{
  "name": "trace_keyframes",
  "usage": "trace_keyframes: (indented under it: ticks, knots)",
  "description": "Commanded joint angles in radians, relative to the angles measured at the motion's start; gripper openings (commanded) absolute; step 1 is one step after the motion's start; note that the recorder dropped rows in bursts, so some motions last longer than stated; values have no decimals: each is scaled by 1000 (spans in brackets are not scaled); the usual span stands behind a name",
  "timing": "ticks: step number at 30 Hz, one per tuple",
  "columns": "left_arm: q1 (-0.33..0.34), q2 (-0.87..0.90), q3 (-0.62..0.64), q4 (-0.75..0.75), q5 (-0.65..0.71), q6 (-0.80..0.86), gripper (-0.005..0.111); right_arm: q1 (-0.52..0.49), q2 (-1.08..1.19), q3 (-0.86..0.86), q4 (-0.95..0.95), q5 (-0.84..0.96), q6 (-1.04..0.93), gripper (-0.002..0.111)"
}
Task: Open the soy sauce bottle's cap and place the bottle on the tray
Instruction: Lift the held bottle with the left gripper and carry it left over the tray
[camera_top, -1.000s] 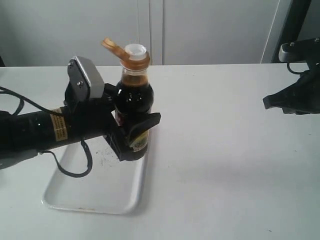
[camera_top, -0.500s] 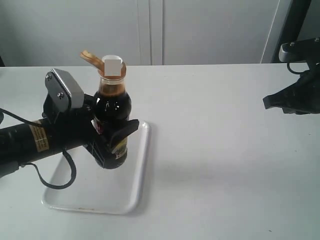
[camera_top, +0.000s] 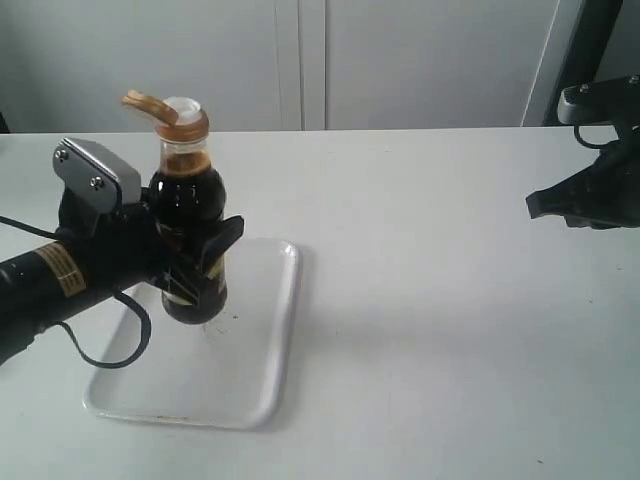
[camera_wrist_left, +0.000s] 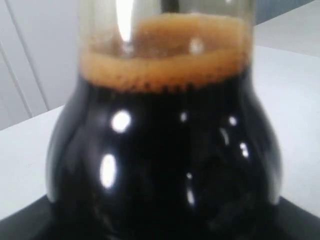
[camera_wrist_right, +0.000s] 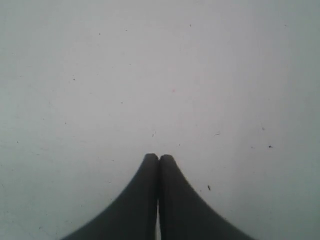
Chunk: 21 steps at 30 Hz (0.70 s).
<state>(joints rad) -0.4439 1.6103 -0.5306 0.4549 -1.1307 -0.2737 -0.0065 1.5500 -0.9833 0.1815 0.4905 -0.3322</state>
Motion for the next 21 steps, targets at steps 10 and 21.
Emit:
trace_keyframes:
  ticks: [10,21]
  knots:
    - [3,57,-18,-142,-90,4,0,-3,-2,-5,4,-1,-29,0]
    - [3,128,-78,-137,-90,1,0,-3,-2,-5,4,5,-29,0]
